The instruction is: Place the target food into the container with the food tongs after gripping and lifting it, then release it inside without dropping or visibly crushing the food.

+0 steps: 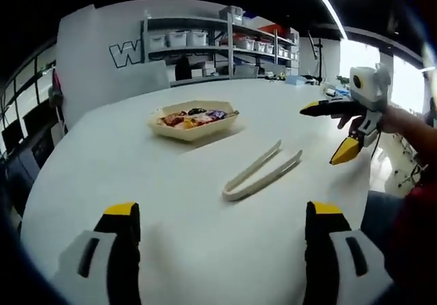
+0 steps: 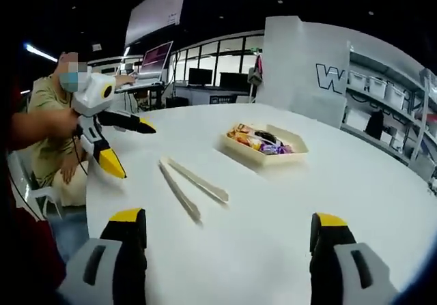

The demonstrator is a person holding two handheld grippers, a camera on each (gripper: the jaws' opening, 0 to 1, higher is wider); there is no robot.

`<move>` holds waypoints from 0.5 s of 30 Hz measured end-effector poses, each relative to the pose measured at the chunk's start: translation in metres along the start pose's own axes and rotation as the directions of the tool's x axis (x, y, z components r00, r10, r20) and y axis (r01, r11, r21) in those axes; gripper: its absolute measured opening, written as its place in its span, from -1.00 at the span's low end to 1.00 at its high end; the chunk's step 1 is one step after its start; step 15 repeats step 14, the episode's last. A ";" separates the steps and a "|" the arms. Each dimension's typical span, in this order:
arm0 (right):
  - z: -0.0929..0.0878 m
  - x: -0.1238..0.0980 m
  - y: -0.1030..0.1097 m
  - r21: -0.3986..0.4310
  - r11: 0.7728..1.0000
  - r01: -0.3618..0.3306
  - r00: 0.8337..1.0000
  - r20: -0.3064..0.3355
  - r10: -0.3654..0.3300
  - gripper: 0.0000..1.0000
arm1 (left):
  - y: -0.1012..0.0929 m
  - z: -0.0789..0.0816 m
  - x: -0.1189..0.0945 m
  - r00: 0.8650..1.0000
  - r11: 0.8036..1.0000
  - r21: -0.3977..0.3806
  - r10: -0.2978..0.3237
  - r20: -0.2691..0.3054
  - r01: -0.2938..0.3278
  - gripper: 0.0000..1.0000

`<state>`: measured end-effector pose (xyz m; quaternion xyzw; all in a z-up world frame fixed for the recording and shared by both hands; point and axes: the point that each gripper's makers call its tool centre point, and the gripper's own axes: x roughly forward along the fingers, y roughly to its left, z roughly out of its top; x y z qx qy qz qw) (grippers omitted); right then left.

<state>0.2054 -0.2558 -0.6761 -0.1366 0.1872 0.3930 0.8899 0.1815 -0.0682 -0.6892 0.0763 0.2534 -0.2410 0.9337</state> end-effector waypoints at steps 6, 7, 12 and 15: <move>-0.001 -0.006 -0.002 0.021 1.000 0.011 1.000 -0.008 -0.010 0.99 | 0.000 -0.008 -0.002 0.999 1.000 0.021 0.012 -0.036 -0.011 0.98; -0.002 -0.006 -0.002 0.023 1.000 0.011 1.000 -0.010 -0.011 0.99 | 0.000 -0.007 -0.003 1.000 1.000 0.012 0.012 -0.027 -0.012 0.98; -0.002 -0.011 -0.003 0.031 0.999 0.017 1.000 -0.008 -0.016 0.99 | -0.004 0.003 -0.003 0.999 0.999 0.035 -0.016 0.035 0.015 0.98; -0.002 -0.011 -0.003 0.034 0.999 0.019 1.000 -0.006 -0.019 0.99 | -0.005 0.013 -0.005 0.993 0.997 0.081 -0.014 0.113 0.005 0.86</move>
